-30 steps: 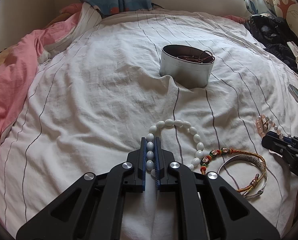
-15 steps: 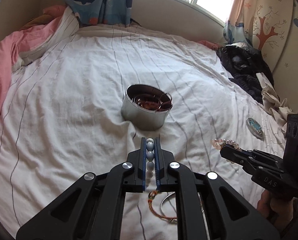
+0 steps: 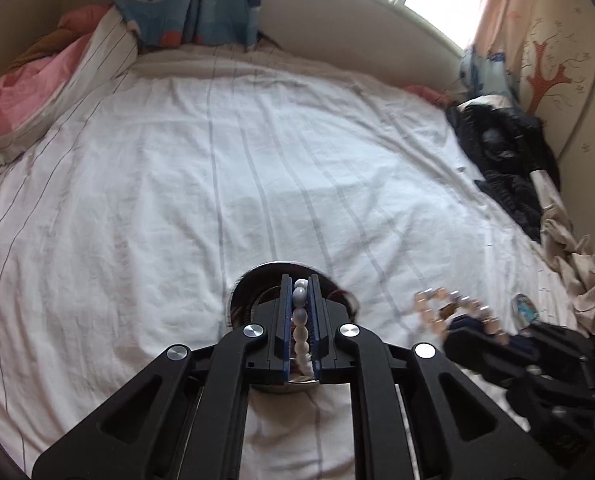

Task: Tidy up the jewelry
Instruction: 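Carry both bead bracelets over the silver tin and open both tools, then grasp the multicolour bead cord with the left tool while the right tool grasps the silver bangle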

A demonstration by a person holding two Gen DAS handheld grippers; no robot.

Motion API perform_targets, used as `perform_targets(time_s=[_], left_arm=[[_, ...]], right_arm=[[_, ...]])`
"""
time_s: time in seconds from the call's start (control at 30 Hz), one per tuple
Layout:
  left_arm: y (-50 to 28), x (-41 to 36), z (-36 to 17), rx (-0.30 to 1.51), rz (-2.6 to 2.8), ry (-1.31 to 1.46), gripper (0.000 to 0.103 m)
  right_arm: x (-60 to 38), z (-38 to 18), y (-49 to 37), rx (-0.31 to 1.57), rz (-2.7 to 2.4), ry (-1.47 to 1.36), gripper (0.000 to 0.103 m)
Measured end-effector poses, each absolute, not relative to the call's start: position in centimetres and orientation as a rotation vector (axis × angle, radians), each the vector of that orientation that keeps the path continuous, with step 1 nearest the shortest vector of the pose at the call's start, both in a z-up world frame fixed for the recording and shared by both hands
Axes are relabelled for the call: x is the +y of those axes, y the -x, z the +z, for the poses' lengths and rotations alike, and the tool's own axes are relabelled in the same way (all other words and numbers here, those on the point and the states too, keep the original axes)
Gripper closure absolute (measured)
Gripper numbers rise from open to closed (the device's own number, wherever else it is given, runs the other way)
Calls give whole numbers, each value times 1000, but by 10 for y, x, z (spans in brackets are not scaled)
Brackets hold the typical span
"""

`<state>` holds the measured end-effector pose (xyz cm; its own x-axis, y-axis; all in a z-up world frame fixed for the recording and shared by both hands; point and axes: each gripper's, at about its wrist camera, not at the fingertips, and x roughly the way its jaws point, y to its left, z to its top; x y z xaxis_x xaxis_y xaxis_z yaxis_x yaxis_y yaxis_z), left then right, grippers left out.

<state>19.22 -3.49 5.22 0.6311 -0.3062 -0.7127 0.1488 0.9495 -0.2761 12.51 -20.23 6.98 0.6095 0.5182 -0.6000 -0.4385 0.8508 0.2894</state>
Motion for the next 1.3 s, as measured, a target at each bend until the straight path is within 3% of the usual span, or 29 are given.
perform_targets(time_s=[0.03,0.13,0.27,0.33,0.4,0.7,0.9,1.3], left_arm=[[-195,-30,46,867,-247,193,93],[-189,-8,42,851,-193,204,74],[-171,21,47,827,-144,202,65],[-158,30,48,823,-139,198,61],[-143,37,47,818,-134,201,57],[-71,18,38,831,-223,149,53],[-34,-15,29,847,-280,23,53],[-25,-29,19,873,-281,-74,53]], right_arm=[[-198,69,-132,734,561,-114,95],[-182,65,-151,748,594,-103,94],[-158,51,-182,815,639,-111,93],[-150,34,-195,887,558,-45,77],[-157,29,-193,897,511,-29,73],[-214,20,-108,882,444,-96,62],[-221,2,-43,902,501,-140,62],[-197,-4,-26,947,473,11,62]])
